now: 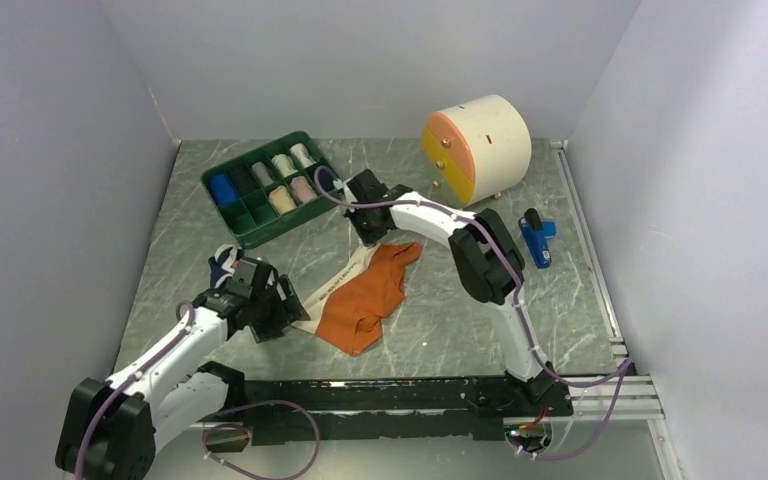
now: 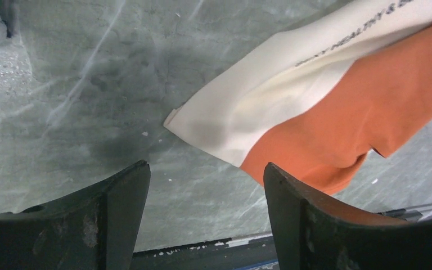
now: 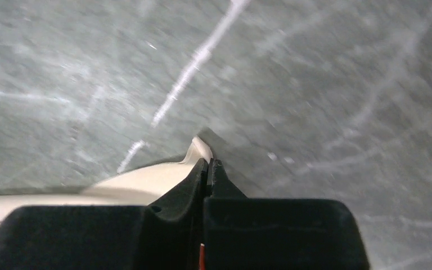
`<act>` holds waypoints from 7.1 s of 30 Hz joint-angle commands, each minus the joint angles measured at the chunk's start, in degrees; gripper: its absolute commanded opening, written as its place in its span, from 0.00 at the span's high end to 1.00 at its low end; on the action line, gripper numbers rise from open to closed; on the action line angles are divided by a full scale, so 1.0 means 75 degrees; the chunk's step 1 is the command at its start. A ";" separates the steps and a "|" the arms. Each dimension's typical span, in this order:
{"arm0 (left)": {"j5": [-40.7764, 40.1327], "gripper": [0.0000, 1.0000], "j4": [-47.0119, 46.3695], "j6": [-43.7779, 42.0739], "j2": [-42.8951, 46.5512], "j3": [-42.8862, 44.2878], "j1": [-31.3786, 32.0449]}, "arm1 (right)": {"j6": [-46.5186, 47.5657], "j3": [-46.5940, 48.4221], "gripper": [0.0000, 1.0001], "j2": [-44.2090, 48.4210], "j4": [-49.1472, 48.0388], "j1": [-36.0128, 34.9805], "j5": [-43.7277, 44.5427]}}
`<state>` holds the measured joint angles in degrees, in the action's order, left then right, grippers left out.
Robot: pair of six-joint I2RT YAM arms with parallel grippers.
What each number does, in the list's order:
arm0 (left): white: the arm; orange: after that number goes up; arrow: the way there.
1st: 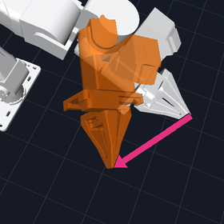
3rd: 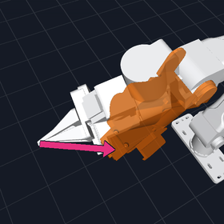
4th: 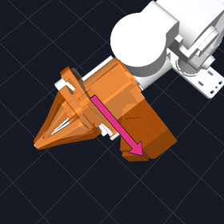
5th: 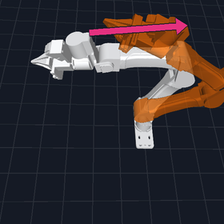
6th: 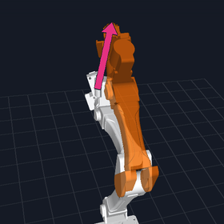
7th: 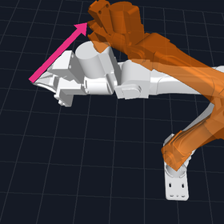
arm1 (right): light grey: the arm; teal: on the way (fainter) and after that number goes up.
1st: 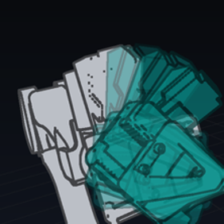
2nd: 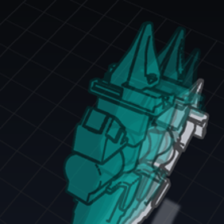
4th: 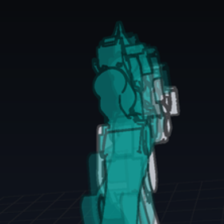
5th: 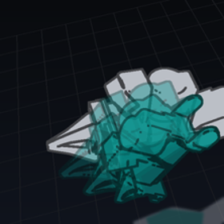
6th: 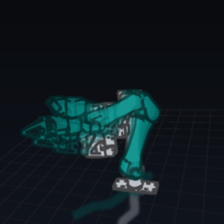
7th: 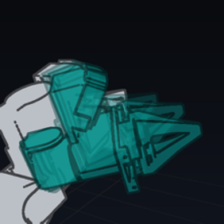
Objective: Roll the underwear
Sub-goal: Flatten out the underwear at the center of the board.
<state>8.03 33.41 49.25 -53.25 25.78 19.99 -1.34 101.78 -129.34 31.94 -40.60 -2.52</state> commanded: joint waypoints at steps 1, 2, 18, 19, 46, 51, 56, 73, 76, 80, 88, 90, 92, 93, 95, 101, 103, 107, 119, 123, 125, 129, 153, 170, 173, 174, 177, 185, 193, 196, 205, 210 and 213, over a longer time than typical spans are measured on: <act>-0.0537 0.23 -0.0476 0.0069 -0.0434 0.0199 0.0086 | -0.0955 -0.0762 1.00 0.1193 -0.0749 0.0396 0.0163; -0.0568 0.25 -0.0570 0.0066 -0.0546 0.0212 0.0093 | -0.1039 -0.0936 1.00 0.1327 -0.0901 0.0451 0.0021; -0.1307 0.47 -0.1689 0.0249 -0.2102 0.0346 0.0536 | -0.1124 -0.1102 1.00 0.1305 -0.0777 0.0526 -0.0765; -0.1367 0.49 -0.1624 0.0280 -0.2068 0.0348 0.0543 | -0.1096 -0.1072 1.00 0.1313 -0.0746 0.0527 -0.0756; -0.1711 0.64 -0.1210 -0.0041 -0.1546 0.0718 0.0549 | -0.1771 -0.1373 1.00 0.2236 -0.0947 0.0906 -0.1741; -0.1711 0.46 -0.1316 0.0040 -0.1589 0.0518 0.0544 | -0.1778 -0.1385 1.00 0.2167 -0.0957 0.0902 -0.1811; -0.1827 0.57 -0.1532 0.0042 -0.1711 0.0478 0.0546 | -0.1804 -0.1371 1.00 0.2105 -0.0966 0.0902 -0.1870; -0.2042 0.95 -0.0318 -0.1239 0.0473 0.2499 0.0543 | -0.2317 -0.2972 1.00 0.5685 -0.1046 0.1084 -0.0866; -0.1709 0.95 0.0171 -0.1647 0.0991 0.2971 0.0540 | -0.2839 -0.4066 1.00 0.7304 -0.1314 0.1100 -0.1051; -0.0870 0.95 0.0963 -0.2181 0.1403 0.3724 0.0546 | -0.3711 -0.5348 1.00 0.9335 -0.1427 0.1095 -0.1626; 0.0071 0.95 0.2524 -0.2874 0.1467 0.5546 0.0546 | -0.4838 -0.6162 1.00 1.1996 -0.0306 0.1080 -0.2498; 0.0228 0.95 0.2673 -0.2936 0.0957 0.5717 0.0545 | -0.4953 -0.6071 1.00 1.1871 0.0280 0.1086 -0.1938; 0.0343 0.95 0.2467 -0.2969 0.0383 0.5607 0.0546 | -0.4857 -0.6136 1.00 1.1524 0.0406 0.1089 -0.1446; 0.0323 0.95 0.2172 -0.2990 0.0129 0.5400 0.0546 | -0.4839 -0.6206 1.00 1.1271 0.0368 0.1089 -0.1055; 0.0265 0.95 0.1495 -0.3135 -0.0576 0.5075 0.0546 | -0.4797 -0.6279 1.00 1.0691 0.0116 0.1099 -0.0171; -0.0507 0.95 -0.0255 -0.3445 -0.3206 0.4735 0.0394 | -0.4521 -0.6377 1.00 0.7844 -0.1919 0.1138 0.2177; -0.0643 0.95 -0.0340 -0.3568 -0.4031 0.5051 0.0069 | -0.4187 -0.5742 0.91 0.6634 -0.2114 0.1178 0.2428; -0.0761 0.95 -0.0287 -0.3954 -0.5043 0.5382 -0.0399 | -0.3263 -0.4160 0.48 0.5049 -0.1294 0.1235 0.2154; -0.0863 0.95 -0.0490 -0.4414 -0.5584 0.4934 -0.0497 | -0.2549 -0.4715 0.44 0.4551 -0.1645 0.1709 0.0416; -0.0767 0.95 -0.0458 -0.4533 -0.5738 0.5003 -0.0513 | -0.2697 -0.4282 0.47 0.3818 -0.1555 0.1710 0.0371; -0.0716 0.95 -0.0469 -0.4563 -0.5771 0.5011 -0.0509 | -0.2711 -0.4103 0.47 0.3548 -0.1542 0.1699 0.0272; -0.0620 0.95 -0.0415 -0.4624 -0.5847 0.5090 -0.0511 | -0.2703 -0.3829 0.47 0.2964 -0.1372 0.1687 0.0291; -0.0145 0.95 -0.0601 -0.4705 -0.5376 0.4971 -0.0571 | -0.2260 -0.2681 1.00 0.3105 -0.0541 0.1256 0.1107; 0.1943 0.95 0.1884 -0.4357 0.0099 0.5305 -0.0536 | -0.3204 -0.5135 1.00 1.1095 0.0626 0.1238 -0.3241; 0.2040 0.95 0.2601 -0.4254 0.0670 0.5884 -0.0536 | -0.3303 -0.4861 1.00 1.1736 0.1064 0.1232 -0.3732; 0.2060 0.95 0.2797 -0.4245 0.0754 0.6186 -0.0543 | -0.3329 -0.4747 1.00 1.1825 0.1270 0.1235 -0.3748; 0.2237 0.95 0.3218 -0.4273 0.0664 0.6673 -0.0539 | -0.3534 -0.4607 1.00 1.1887 0.1479 0.1238 -0.3426; 0.1888 0.95 0.2258 -0.4374 -0.0833 0.5878 -0.0533 | -0.3502 -0.5646 1.00 1.0283 0.0609 0.1253 -0.1114; 0.1125 0.95 -0.0615 -0.4612 -0.3400 0.4679 -0.0534 | -0.2954 -0.5972 1.00 0.7047 -0.1733 0.1265 0.1231; 0.0945 0.95 -0.1191 -0.4669 -0.4460 0.4893 -0.0538 | -0.2629 -0.5706 1.00 0.5882 -0.2357 0.1285 0.1547; 0.0574 0.95 -0.1699 -0.4737 -0.6479 0.5721 -0.0540 | -0.2159 -0.4628 1.00 0.3961 -0.2562 0.1358 0.2354; -0.0072 0.92 -0.1432 -0.4823 -0.6751 0.6010 -0.0538 | -0.1999 -0.3955 0.88 0.3372 -0.2123 0.1370 0.2867; -0.0330 0.69 -0.1234 -0.4825 -0.6771 0.6151 -0.0539 | -0.2016 -0.3461 0.78 0.3125 -0.1564 0.1370 0.3084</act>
<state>9.74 23.92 14.83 -104.01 68.55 15.94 -17.61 70.15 -104.05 17.08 -30.68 15.59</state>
